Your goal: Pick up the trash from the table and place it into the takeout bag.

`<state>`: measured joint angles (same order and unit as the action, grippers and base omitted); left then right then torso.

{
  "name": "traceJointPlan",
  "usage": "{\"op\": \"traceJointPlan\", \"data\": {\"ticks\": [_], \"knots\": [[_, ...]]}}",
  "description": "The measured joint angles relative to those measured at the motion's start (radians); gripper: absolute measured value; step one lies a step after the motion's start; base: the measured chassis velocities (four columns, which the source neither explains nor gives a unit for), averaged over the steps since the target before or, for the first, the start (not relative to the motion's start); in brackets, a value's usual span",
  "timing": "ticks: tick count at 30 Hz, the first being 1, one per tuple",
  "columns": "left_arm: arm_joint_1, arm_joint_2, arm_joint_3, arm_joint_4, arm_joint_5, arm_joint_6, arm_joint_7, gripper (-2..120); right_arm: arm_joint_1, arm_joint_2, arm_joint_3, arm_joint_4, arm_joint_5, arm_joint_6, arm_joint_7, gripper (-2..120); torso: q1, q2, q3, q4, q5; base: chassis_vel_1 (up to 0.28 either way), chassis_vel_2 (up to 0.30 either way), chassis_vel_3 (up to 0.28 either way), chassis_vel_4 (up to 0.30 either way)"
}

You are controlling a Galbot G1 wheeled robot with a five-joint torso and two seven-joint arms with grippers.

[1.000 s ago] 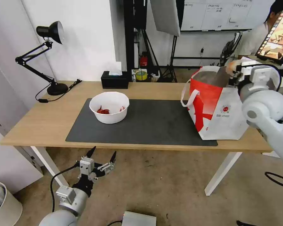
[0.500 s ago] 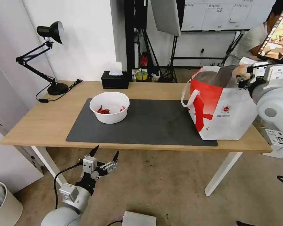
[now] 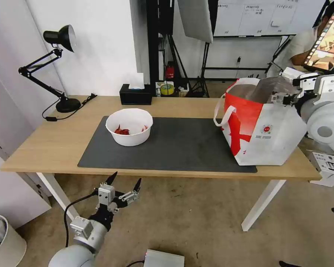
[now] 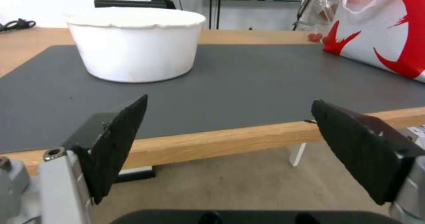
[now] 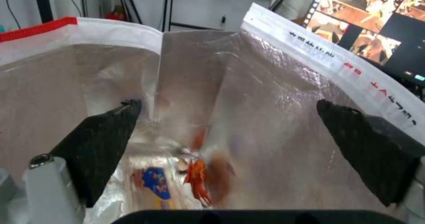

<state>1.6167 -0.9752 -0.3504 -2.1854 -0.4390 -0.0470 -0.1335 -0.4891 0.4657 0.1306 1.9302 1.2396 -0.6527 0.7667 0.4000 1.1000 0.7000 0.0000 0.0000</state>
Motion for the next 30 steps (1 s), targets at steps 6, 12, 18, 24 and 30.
{"op": "traceJointPlan", "data": {"ticks": [6, 12, 18, 24, 30], "knots": [[0.000, 0.003, -0.003, -0.001, -0.001, 0.000, 0.000, 100, -0.031, 0.007, 0.007, 0.007, -0.008, 0.153, -0.091, 100, 0.000, 0.000, 0.000, -0.0001, 0.0000, 0.000, 0.000, 0.000, 0.000], [-0.002, 0.006, -0.008, -0.005, -0.004, 0.000, 0.000, 100, -0.124, 0.031, 0.013, 0.053, -0.042, 0.501, -0.411, 100, 0.000, 0.000, 0.000, 0.0000, 0.0000, 0.000, 0.000, 0.000, 0.000], [0.003, 0.000, -0.021, -0.008, -0.004, 0.000, -0.001, 100, -0.195, 0.041, 0.004, 0.103, -0.045, 0.597, -0.569, 100, 0.000, 0.000, 0.000, -0.0001, -0.0001, 0.000, 0.000, 0.000, 0.000], [0.035, -0.028, -0.051, -0.018, 0.003, -0.002, -0.001, 100, -0.340, 0.073, -0.008, 0.133, -0.113, 0.644, -0.708, 100, 0.000, 0.000, 0.000, 0.0000, -0.0001, 0.000, 0.000, 0.000, 0.000], [0.061, -0.048, -0.074, -0.026, 0.012, -0.005, -0.001, 100, -0.474, 0.119, 0.023, 0.153, -0.214, 0.668, -0.713, 100, 0.000, 0.000, 0.000, -0.0002, -0.0003, 0.000, 0.000, 0.000, 0.000]]}}
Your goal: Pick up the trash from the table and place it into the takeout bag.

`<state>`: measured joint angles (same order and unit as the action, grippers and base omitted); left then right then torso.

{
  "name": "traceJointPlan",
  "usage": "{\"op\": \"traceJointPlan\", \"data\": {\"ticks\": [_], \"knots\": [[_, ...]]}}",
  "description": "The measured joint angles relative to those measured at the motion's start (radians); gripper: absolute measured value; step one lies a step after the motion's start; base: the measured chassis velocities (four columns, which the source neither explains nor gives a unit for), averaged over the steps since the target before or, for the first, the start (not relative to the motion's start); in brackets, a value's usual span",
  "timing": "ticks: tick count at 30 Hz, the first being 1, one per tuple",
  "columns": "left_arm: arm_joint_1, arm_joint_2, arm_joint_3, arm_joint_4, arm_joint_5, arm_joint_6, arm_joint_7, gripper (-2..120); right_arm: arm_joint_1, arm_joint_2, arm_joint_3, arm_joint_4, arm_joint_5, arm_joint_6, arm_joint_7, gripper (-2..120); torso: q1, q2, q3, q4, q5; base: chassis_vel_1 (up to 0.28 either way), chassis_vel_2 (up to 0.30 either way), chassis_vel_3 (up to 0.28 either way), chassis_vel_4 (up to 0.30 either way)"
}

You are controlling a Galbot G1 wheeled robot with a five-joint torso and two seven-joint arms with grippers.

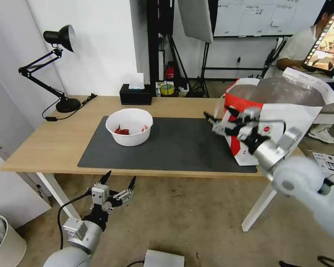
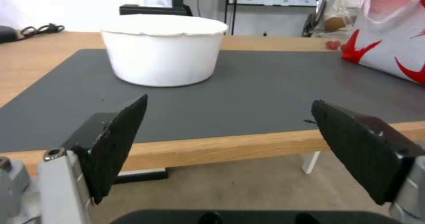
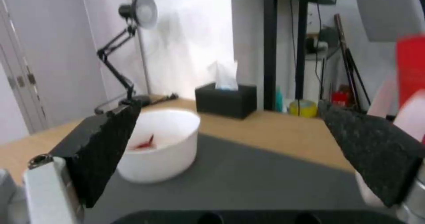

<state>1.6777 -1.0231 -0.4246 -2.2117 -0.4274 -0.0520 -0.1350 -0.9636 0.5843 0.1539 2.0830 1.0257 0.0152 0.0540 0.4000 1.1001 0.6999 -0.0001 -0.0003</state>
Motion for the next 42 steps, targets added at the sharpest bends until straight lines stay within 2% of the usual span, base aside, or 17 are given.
{"op": "traceJointPlan", "data": {"ticks": [3, 5, 7, 9, 16, 22, 33, 40, 42], "knots": [[0.034, -0.022, -0.026, -0.013, 0.012, -0.005, 0.000, 100, -0.058, 0.034, 0.002, 0.001, -0.055, 0.009, 0.004, 100, 0.000, 0.000, 0.000, -0.0001, 0.0003, 0.000, 0.000, 0.000, 0.000], [0.070, -0.043, -0.053, -0.021, 0.025, -0.015, 0.012, 100, -0.128, 0.071, 0.004, 0.003, -0.116, 0.013, 0.009, 100, 0.000, 0.000, 0.000, 0.0009, 0.0003, 0.000, 0.000, 0.000, 0.000], [0.075, -0.045, -0.057, -0.022, 0.027, -0.016, 0.015, 100, -0.152, 0.080, 0.005, 0.005, -0.135, 0.013, 0.010, 100, 0.000, 0.000, 0.000, 0.0007, 0.0005, 0.000, 0.000, 0.000, 0.000], [0.080, -0.047, -0.061, -0.022, 0.031, -0.019, 0.017, 100, -0.250, 0.114, 0.020, 0.005, -0.219, 0.030, 0.018, 100, 0.000, 0.000, 0.000, -0.0001, 0.0001, 0.000, 0.000, 0.000, 0.000], [0.088, -0.049, -0.068, -0.030, 0.032, -0.019, 0.025, 100, -0.386, 0.162, 0.049, 0.006, -0.336, 0.078, 0.049, 100, 0.000, 0.000, 0.000, 0.0000, 0.0001, 0.000, 0.000, 0.000, 0.000], [0.096, -0.040, -0.082, -0.035, 0.031, -0.020, 0.027, 100, -0.444, 0.186, 0.063, 0.006, -0.388, 0.103, 0.070, 100, 0.000, 0.000, 0.000, 0.0000, 0.0002, 0.000, 0.000, 0.000, 0.000], [0.101, -0.048, -0.081, -0.044, 0.031, -0.020, 0.027, 100, -0.469, 0.200, 0.073, 0.007, -0.403, 0.108, 0.085, 100, 0.000, 0.000, 0.000, 0.0002, 0.0002, 0.000, 0.000, 0.000, 0.000], [0.023, 0.009, -0.122, -0.058, -0.081, 0.014, -0.006, 100, -0.466, 0.199, 0.073, 0.007, -0.401, 0.107, 0.086, 100, 0.000, 0.000, 0.000, 0.0003, 0.0001, 0.000, 0.000, 0.000, 0.000], [-0.022, 0.058, -0.144, -0.063, -0.144, 0.039, -0.027, 100, -0.466, 0.199, 0.073, 0.007, -0.400, 0.106, 0.086, 100, 0.000, 0.000, 0.000, 0.0002, 0.0000, 0.000, 0.000, 0.000, 0.000]]}}
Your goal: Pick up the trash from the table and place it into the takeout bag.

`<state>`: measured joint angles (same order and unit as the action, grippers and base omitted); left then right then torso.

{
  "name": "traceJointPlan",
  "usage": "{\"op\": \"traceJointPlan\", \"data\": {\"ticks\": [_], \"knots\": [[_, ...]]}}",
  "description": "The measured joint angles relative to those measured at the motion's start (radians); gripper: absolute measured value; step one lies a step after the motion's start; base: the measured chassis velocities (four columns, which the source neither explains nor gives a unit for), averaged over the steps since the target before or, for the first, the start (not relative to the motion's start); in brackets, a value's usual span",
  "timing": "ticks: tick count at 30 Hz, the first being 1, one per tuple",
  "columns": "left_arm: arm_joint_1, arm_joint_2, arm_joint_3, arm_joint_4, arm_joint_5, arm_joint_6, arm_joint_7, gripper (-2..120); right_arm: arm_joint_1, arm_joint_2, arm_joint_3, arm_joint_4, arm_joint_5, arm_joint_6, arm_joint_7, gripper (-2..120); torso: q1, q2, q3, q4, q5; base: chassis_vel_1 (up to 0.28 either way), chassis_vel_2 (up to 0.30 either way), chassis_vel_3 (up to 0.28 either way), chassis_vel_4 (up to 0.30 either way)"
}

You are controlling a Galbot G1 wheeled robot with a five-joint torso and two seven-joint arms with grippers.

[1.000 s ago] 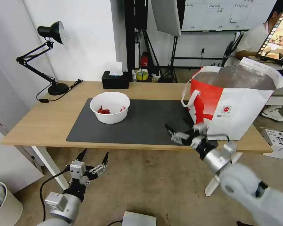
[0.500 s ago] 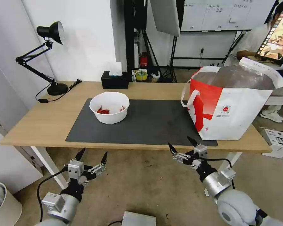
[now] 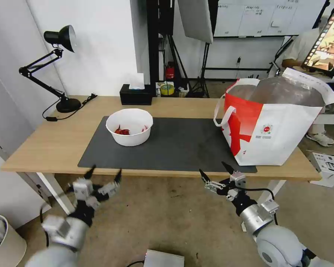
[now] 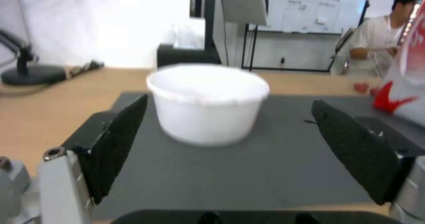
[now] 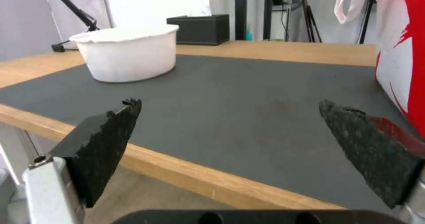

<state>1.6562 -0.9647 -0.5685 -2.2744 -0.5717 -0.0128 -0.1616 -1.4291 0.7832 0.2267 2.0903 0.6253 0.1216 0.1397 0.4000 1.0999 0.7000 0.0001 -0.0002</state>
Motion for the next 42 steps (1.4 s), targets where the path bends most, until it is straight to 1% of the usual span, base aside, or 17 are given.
{"op": "traceJointPlan", "data": {"ticks": [5, 8, 9, 12, 13, 16, 17, 18, 20, 21, 23, 25, 28, 33, 36, 39, 42], "knots": [[-0.048, 0.063, -0.016, 0.000, -0.069, 0.024, -0.022, 100, 0.000, 0.000, 0.000, 0.000, 0.001, 0.000, 0.000, 100, 0.000, 0.000, 0.000, 0.0000, 0.0000, 0.000, 0.000, 0.000, 0.000], [-0.137, 0.188, -0.017, 0.027, -0.192, 0.053, -0.056, 100, 0.001, 0.000, -0.001, 0.001, 0.001, -0.001, 0.000, 100, 0.000, 0.000, 0.000, -0.0002, 0.0002, 0.000, 0.000, 0.000, 0.000], [-0.137, 0.188, -0.017, 0.027, -0.192, 0.053, -0.056, 100, 0.001, 0.000, -0.001, 0.001, 0.001, -0.001, 0.000, 100, 0.000, 0.000, 0.000, -0.0002, 0.0002, 0.000, 0.000, 0.000, 0.000], [-0.271, 0.321, 0.030, 0.085, -0.320, 0.089, -0.071, 100, 0.002, -0.001, -0.001, 0.001, 0.002, -0.001, 0.000, 100, 0.000, 0.000, 0.000, 0.0000, 0.0000, 0.000, 0.000, 0.000, 0.000], [-0.271, 0.321, 0.030, 0.085, -0.320, 0.089, -0.071, 100, 0.002, -0.001, -0.001, 0.001, 0.002, -0.001, 0.000, 100, 0.000, 0.000, 0.000, 0.0000, 0.0000, 0.000, 0.000, 0.000, 0.000], [-0.508, 0.436, 0.166, 0.189, -0.491, 0.134, -0.076, 100, 0.003, -0.001, -0.001, 0.001, 0.003, -0.002, 0.000, 100, 0.000, 0.000, 0.000, -0.0001, 0.0003, 0.000, 0.000, 0.000, 0.000], [-0.508, 0.436, 0.166, 0.189, -0.491, 0.134, -0.076, 100, 0.003, -0.001, -0.001, 0.001, 0.003, -0.002, 0.000, 100, 0.000, 0.000, 0.000, -0.0001, 0.0003, 0.000, 0.000, 0.000, 0.000], [-0.611, 0.459, 0.253, 0.247, -0.556, 0.152, -0.073, 100, 0.003, -0.001, -0.001, 0.001, 0.003, -0.002, 0.000, 100, 0.000, 0.000, 0.000, -0.0001, 0.0002, 0.000, 0.000, 0.000, 0.000], [-0.846, 0.459, 0.441, 0.389, -0.659, 0.182, -0.072, 100, 0.003, -0.001, -0.002, 0.001, 0.003, -0.002, 0.000, 100, 0.000, 0.000, 0.000, 0.0000, 0.0000, 0.000, 0.000, 0.000, 0.000], [-0.846, 0.459, 0.441, 0.389, -0.659, 0.182, -0.072, 100, 0.003, -0.001, -0.002, 0.001, 0.003, -0.002, 0.000, 100, 0.000, 0.000, 0.000, 0.0000, 0.0000, 0.000, 0.000, 0.000, 0.000], [-0.991, 0.439, 0.554, 0.483, -0.708, 0.198, -0.070, 100, 0.003, -0.001, -0.002, 0.001, 0.004, -0.002, 0.000, 100, 0.000, 0.000, 0.000, -0.0002, 0.0002, 0.000, 0.000, 0.000, 0.000], [-1.036, 0.430, 0.593, 0.513, -0.728, 0.211, -0.068, 100, 0.003, -0.001, -0.002, 0.001, 0.004, -0.002, -0.001, 100, 0.000, 0.000, 0.000, -0.0001, 0.0002, 0.000, 0.000, 0.000, 0.000], [-1.181, 0.397, 0.717, 0.603, -0.784, 0.264, -0.066, 100, 0.003, -0.001, -0.002, 0.001, 0.004, -0.003, -0.001, 100, 0.000, 0.000, 0.000, 0.0000, 0.0003, 0.000, 0.000, 0.000, 0.000], [-1.270, 0.355, 0.783, 0.671, -0.821, 0.323, -0.074, 100, 0.004, -0.001, -0.002, 0.001, 0.004, -0.003, -0.001, 100, 0.000, 0.000, 0.000, -0.0001, 0.0003, 0.000, 0.000, 0.000, 0.000], [-1.310, 0.332, 0.812, 0.701, -0.823, 0.366, -0.107, 100, 0.004, -0.001, -0.002, 0.001, 0.004, -0.003, -0.001, 100, 0.000, 0.000, 0.000, -0.0001, 0.0002, 0.000, 0.000, 0.000, 0.000], [-1.341, 0.312, 0.828, 0.718, -0.824, 0.418, -0.155, 100, 0.004, -0.001, -0.002, 0.001, 0.004, -0.003, -0.001, 100, 0.000, 0.000, 0.000, -0.0001, 0.0005, 0.000, 0.000, 0.000, 0.000], [-1.381, 0.281, 0.860, 0.743, -0.814, 0.509, -0.256, 100, 0.004, -0.001, -0.002, 0.001, 0.004, -0.003, -0.001, 100, 0.000, 0.000, 0.000, -0.0001, 0.0004, 0.000, 0.000, 0.000, 0.000]]}}
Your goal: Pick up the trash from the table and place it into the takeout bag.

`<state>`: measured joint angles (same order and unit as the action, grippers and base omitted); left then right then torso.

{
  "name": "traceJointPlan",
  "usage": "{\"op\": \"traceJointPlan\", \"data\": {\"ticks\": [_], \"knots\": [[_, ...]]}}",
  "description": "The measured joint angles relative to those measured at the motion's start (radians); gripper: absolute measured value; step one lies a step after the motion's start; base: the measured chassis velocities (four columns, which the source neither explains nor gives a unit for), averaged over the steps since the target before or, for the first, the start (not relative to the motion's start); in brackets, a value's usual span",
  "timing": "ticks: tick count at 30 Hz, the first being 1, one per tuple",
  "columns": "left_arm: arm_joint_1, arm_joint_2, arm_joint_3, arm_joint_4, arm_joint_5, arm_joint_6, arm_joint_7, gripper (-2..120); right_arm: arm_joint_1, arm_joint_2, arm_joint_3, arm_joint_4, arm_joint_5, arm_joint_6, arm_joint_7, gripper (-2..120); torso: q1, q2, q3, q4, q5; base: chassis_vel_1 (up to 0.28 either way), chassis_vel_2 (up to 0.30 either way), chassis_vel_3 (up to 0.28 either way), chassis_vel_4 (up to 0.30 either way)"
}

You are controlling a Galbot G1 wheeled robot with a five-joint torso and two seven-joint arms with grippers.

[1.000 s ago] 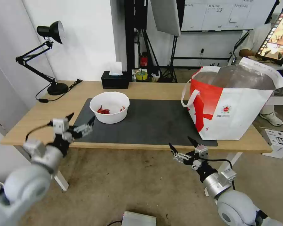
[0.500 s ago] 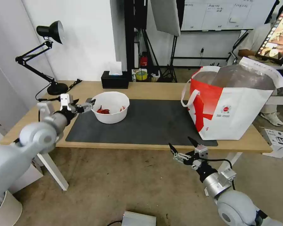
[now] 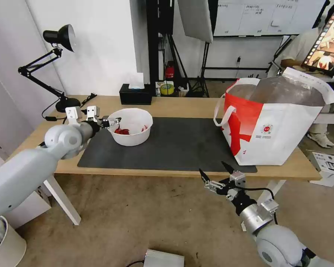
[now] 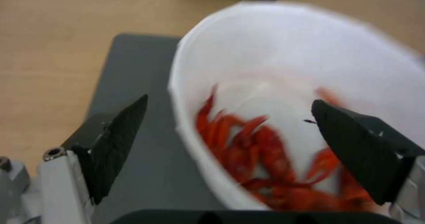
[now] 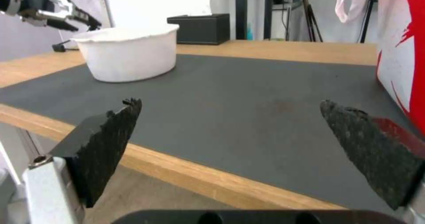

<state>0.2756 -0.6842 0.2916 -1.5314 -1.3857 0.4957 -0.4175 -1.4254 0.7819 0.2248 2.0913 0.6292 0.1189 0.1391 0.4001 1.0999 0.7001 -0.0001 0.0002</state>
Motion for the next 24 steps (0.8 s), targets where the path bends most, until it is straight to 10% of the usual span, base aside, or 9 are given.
{"op": "traceJointPlan", "data": {"ticks": [13, 24], "knots": [[-0.088, -0.065, 0.059, 0.094, -0.154, 0.148, -0.174, 100, 0.000, 0.000, 0.000, 0.000, 0.000, 0.000, 0.000, 100, 0.000, 0.000, 0.000, 0.0000, -0.0001, 0.000, 0.000, 0.000, 0.000], [-0.126, -0.085, 0.100, 0.130, -0.190, 0.159, -0.190, 82, 0.000, 0.000, 0.000, 0.000, 0.000, 0.000, 0.000, 100, 0.000, 0.000, 0.000, 0.0001, -0.0001, 0.000, 0.000, 0.000, 0.000]]}}
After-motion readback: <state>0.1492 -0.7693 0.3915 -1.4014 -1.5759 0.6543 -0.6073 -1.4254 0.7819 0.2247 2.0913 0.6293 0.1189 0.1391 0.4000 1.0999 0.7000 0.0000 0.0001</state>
